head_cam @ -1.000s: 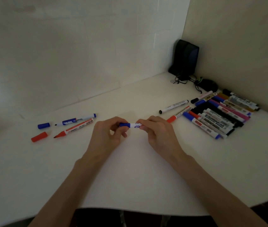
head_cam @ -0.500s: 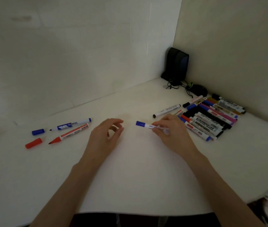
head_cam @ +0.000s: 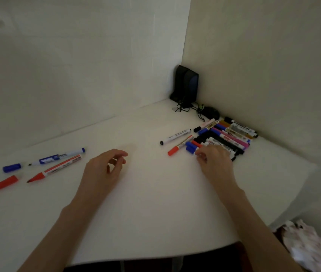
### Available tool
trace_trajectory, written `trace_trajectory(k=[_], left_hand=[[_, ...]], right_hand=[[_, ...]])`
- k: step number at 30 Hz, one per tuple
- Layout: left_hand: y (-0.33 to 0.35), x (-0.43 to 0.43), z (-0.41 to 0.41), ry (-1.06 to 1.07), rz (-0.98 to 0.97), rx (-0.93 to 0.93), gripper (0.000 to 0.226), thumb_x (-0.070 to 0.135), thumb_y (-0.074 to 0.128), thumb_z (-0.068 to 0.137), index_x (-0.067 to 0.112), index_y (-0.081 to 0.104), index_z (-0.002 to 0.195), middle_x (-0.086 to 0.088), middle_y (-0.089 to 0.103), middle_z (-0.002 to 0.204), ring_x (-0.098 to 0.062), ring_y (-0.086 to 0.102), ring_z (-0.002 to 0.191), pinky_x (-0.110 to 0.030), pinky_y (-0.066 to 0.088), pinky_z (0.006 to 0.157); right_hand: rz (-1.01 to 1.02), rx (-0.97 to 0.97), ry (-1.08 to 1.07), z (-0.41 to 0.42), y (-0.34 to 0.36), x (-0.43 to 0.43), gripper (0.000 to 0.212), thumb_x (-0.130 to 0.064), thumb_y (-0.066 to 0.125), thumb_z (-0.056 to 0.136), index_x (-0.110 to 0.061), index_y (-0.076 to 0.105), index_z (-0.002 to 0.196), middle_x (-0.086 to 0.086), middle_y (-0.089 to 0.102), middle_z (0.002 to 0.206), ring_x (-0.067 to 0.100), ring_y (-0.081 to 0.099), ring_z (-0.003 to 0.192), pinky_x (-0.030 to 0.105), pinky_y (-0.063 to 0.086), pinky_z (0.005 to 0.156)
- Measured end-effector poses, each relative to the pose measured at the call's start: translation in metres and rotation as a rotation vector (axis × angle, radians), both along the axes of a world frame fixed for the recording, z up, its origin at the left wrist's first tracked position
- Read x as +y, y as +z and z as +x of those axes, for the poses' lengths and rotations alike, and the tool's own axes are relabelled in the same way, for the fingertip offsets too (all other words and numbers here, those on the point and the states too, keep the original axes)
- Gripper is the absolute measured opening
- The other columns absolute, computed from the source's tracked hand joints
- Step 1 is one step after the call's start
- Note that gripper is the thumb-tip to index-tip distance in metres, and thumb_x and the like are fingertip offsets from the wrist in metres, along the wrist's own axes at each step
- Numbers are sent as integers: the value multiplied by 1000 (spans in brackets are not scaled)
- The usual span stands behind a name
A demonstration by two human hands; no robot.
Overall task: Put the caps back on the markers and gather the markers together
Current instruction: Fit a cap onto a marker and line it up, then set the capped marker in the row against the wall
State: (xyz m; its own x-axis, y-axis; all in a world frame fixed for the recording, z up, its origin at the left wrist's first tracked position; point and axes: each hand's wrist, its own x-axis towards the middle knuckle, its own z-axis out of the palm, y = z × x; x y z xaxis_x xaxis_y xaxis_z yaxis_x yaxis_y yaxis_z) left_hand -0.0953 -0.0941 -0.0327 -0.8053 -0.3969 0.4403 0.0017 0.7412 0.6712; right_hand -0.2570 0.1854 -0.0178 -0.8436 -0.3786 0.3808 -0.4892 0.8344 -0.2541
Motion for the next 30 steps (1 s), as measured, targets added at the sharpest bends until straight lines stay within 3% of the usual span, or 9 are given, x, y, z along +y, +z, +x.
trace_trajectory(k=[5, 9, 12, 16, 19, 22, 25, 27, 30], left_hand=[[1, -6, 6, 15, 18, 0, 22, 14, 60, 93, 34, 66, 98, 16, 71, 87, -5, 67, 76, -17, 45, 60], [2, -10, 11, 21, 32, 7, 24, 12, 59, 92, 34, 66, 97, 17, 70, 87, -6, 67, 75, -19, 45, 60], [6, -13, 17, 23, 28, 32, 24, 9, 60, 91, 31, 68, 98, 15, 70, 90, -6, 66, 77, -23, 47, 62], [11, -28, 34, 72, -73, -15, 19, 13, 61, 92, 29, 69, 99, 15, 69, 93, -1, 63, 81, -15, 44, 69], [11, -49, 56, 157, -137, -54, 18, 17, 61, 92, 31, 69, 102, 17, 68, 95, 0, 62, 83, -18, 49, 78], [10, -81, 90, 334, -173, -28, 19, 17, 64, 91, 29, 70, 105, 14, 68, 97, -6, 62, 86, -24, 50, 80], [12, -117, 130, 598, -279, -53, 22, 14, 60, 91, 29, 67, 105, 9, 66, 98, -16, 58, 92, -26, 42, 77], [14, -136, 154, 706, -237, -76, 20, 17, 57, 94, 29, 66, 106, 7, 66, 100, -17, 57, 91, -27, 40, 77], [12, -151, 170, 690, -73, -212, 14, 38, 59, 94, 32, 65, 105, 9, 64, 99, -14, 56, 92, -30, 41, 78]], right_hand=[[-28, 6, 27, -5, -6, -9, 14, -19, 70, 90, -21, 73, 104, 3, 70, 104, 19, 61, 98, 32, 47, 92], [-9, 0, 59, -2, -1, -20, 16, -17, 68, 92, -18, 74, 108, 5, 70, 104, 20, 61, 95, 24, 40, 83], [-29, -12, 97, 5, 2, -40, 18, -17, 68, 92, -19, 74, 109, 4, 70, 104, 18, 61, 93, 28, 46, 84], [-142, -64, 296, 30, 2, -93, 15, -17, 68, 91, -23, 74, 104, -3, 66, 95, 11, 58, 79, 25, 49, 76], [-152, -88, 499, 49, -3, -142, 17, -21, 69, 90, -26, 72, 106, -7, 63, 93, 9, 60, 78, 29, 53, 75], [-180, -86, 704, 69, -7, -193, 25, -23, 69, 89, -26, 69, 114, -7, 63, 103, 11, 63, 89, 31, 53, 81], [-169, -55, 865, 92, -10, -240, 36, -19, 65, 91, -24, 63, 127, -2, 61, 119, 18, 58, 108, 33, 48, 91], [-158, -13, 933, 103, -16, -264, 38, -17, 63, 92, -21, 62, 130, 0, 62, 124, 22, 56, 112, 36, 45, 91], [-123, 39, 931, 111, -30, -284, 35, -19, 61, 92, -23, 64, 127, -2, 63, 125, 22, 56, 114, 36, 38, 89]])
